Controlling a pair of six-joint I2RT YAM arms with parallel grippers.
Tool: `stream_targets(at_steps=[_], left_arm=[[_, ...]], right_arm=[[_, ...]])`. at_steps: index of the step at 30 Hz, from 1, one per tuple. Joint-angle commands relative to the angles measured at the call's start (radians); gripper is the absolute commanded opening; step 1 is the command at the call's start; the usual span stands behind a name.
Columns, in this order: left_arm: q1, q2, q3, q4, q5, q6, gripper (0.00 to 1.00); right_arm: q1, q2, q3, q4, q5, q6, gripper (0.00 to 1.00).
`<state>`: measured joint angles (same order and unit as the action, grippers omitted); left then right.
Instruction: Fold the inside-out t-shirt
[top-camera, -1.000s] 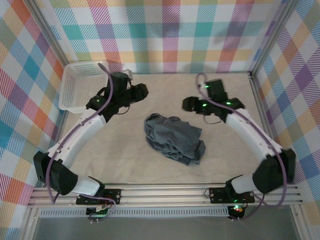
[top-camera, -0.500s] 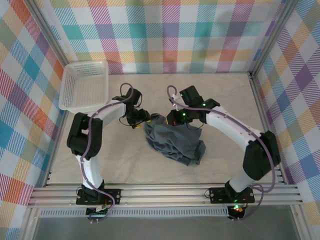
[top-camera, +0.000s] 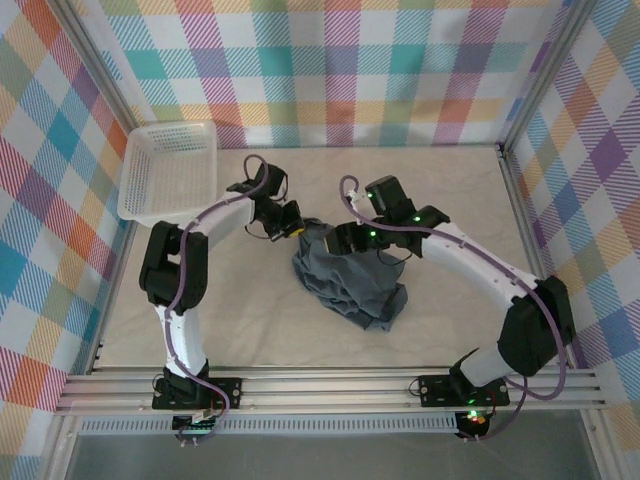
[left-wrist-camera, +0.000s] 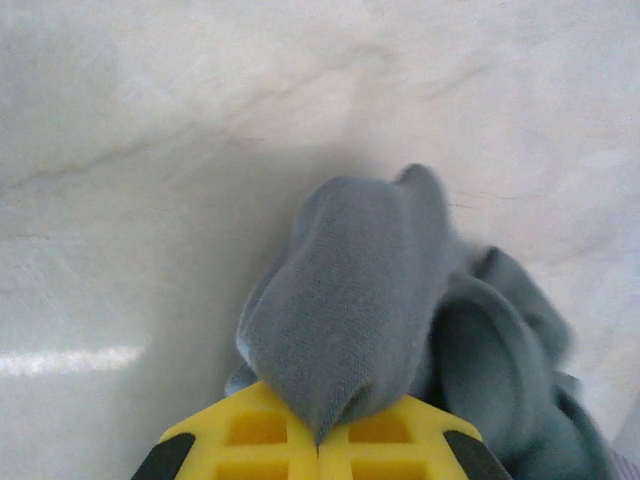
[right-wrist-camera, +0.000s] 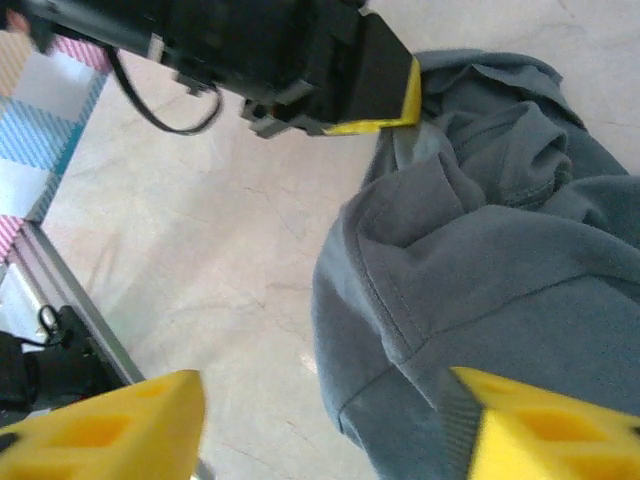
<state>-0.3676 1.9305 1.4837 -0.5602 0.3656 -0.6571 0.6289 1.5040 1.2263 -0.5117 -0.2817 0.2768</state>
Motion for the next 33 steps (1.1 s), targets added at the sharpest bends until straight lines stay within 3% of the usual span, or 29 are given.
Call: stream_targets(at_steps=[1,3,5,6,10,13,18,21,22,23,25,27,30,33], left_arm=[[0.006,-0.165,0.158,-0.074,-0.004,0.055,0.00],[0.006,-0.205,0.268,-0.142,-0.034,0.086,0.00],[0.006,-0.234,0.363,-0.203,-0.051,0.120,0.00],[0.006,-0.250,0.409,-0.231,-0.057,0.136,0.00],[0.006,-0.332,0.520,-0.281,-0.079,0.208,0.00],[0.007,-0.400,0.504,-0.311,-0.132,0.259,0.00],[-0.010,-0.521,0.223,-0.263,-0.171,0.266,0.00],[-0.095,-0.553,0.022,-0.179,-0.126,0.252,0.00],[-0.153,-0.547,-0.034,-0.144,-0.102,0.251,0.00],[-0.208,-0.536,-0.071,-0.128,-0.097,0.256,0.01],[-0.315,-0.512,-0.110,-0.138,-0.156,0.289,0.20],[-0.354,-0.535,-0.137,-0.133,-0.226,0.326,0.35],[-0.351,-0.645,-0.182,-0.075,-0.366,0.354,0.47],[-0.281,-0.673,-0.166,-0.106,-0.458,0.308,0.49]], right_arm=[[0.035,0.112,0.052,-0.003,0.088,0.022,0.64],[0.037,0.141,0.076,0.011,0.064,0.028,0.41],[0.030,0.109,0.074,0.039,0.109,0.022,0.00],[0.019,0.070,0.057,0.059,0.149,0.022,0.00],[-0.057,-0.134,-0.109,0.195,0.281,0.055,0.00],[-0.104,-0.269,-0.291,0.266,0.400,0.117,0.00],[-0.172,-0.299,-0.526,0.168,0.473,0.361,0.01],[-0.205,-0.286,-0.536,0.111,0.378,0.372,0.37],[-0.205,-0.297,-0.518,0.115,0.339,0.343,0.44],[-0.205,-0.309,-0.497,0.117,0.311,0.318,0.46],[-0.205,-0.332,-0.425,0.107,0.299,0.272,0.50],[-0.205,-0.336,-0.356,0.102,0.310,0.233,0.53],[-0.202,-0.283,-0.269,0.159,0.155,0.145,0.54],[-0.167,-0.169,-0.177,0.152,0.017,0.099,0.54]])
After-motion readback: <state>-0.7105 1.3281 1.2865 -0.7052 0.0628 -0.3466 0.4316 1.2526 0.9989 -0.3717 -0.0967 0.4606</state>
